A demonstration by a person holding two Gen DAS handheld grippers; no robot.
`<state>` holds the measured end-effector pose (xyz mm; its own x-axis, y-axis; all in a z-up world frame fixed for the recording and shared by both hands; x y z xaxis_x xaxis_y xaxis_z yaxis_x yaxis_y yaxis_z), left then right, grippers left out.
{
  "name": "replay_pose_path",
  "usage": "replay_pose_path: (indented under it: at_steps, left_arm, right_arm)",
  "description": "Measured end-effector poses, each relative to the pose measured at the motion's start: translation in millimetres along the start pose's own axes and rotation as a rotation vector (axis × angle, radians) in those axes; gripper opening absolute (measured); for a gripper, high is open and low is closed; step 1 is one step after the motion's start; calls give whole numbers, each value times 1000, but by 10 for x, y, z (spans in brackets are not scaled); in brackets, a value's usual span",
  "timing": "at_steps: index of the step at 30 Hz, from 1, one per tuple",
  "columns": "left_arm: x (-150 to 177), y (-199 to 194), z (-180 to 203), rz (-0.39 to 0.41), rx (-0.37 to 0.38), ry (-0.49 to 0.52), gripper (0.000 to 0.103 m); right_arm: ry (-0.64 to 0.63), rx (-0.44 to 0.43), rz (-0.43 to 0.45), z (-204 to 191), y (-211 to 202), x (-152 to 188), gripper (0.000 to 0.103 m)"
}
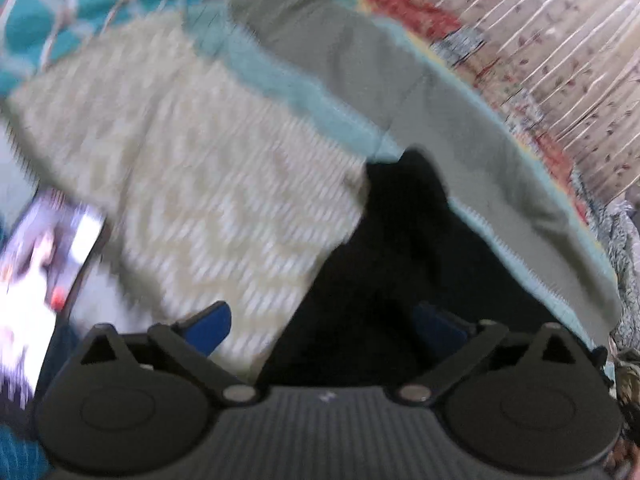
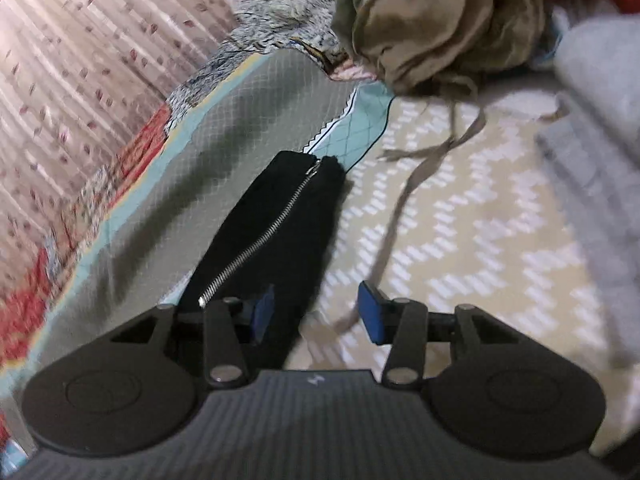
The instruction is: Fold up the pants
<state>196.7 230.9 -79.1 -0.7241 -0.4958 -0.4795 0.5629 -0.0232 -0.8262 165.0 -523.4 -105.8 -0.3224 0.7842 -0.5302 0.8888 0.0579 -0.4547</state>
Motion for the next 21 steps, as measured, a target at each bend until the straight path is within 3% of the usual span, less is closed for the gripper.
replay_pose_path:
  at_steps: [2,3,4,5,6,7,9,10,12,13,14,15,18,21]
  left_arm:
    - [158,72,-73,-83,5,-42,102]
    - [226,83,-77,-101,14,-47,100]
    - [287,73,-41,-96,15,-34,92]
    - [346,35,17,-86,9,8,80]
    - [394,9,69,-89,7,56,52]
    - [436,-29,106,-102,25,85,43]
    - [484,-113,108,-117,49,91,38]
    - [495,-140,108,-118,49,96,38]
    - [509,-221,65,-117,51,89,38]
    - [518,-261,31,-115,57,76,38]
    - [502,-296,5,-113,63,59,38]
    - [518,-323,-7,-111,68,44,38]
    - [515,-368,-68,-109,73,6,39]
    - [512,-382,-107,-109,75,-5,39]
  right_arm:
    - [40,3,-11,30,206,-34,47]
    - [48,7,-8,13,251,-43,22]
    - [43,32,-23,-33,285,-53,4]
    - [22,72,-10,-81,249,-77,5]
    - [-19,86,54,-163,127,-130,5]
    - [-74,64,152,-269,-58,-205,5]
    - [-205,141,239,-395,-267,-282,6]
    - [-257,199,240,-417,-292,-286,7]
    - [-300,321,206,-387,-325,-237,18]
    - [-287,324,176,-359,-361,-210,25]
    - [-255,297,156,-333,-439,-156,40]
    - [-228,257,151,-321,-543,-78,42]
    - [-241,90,43,-462,-771,327,42]
    - [-312,-142,-145,-779,-926,939,43]
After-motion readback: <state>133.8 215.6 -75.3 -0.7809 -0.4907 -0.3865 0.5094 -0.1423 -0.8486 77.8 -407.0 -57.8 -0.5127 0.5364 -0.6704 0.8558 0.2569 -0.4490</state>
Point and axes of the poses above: each gripper's, at about its wrist camera, not at the fingertips, and y roughly the way its jaws point, z to its right, x to its underside, the point moved 4 cm from there along y, roughly the way its jaws point, and after that the axes turned 12 degrees about -x, right-handed, at the moved point
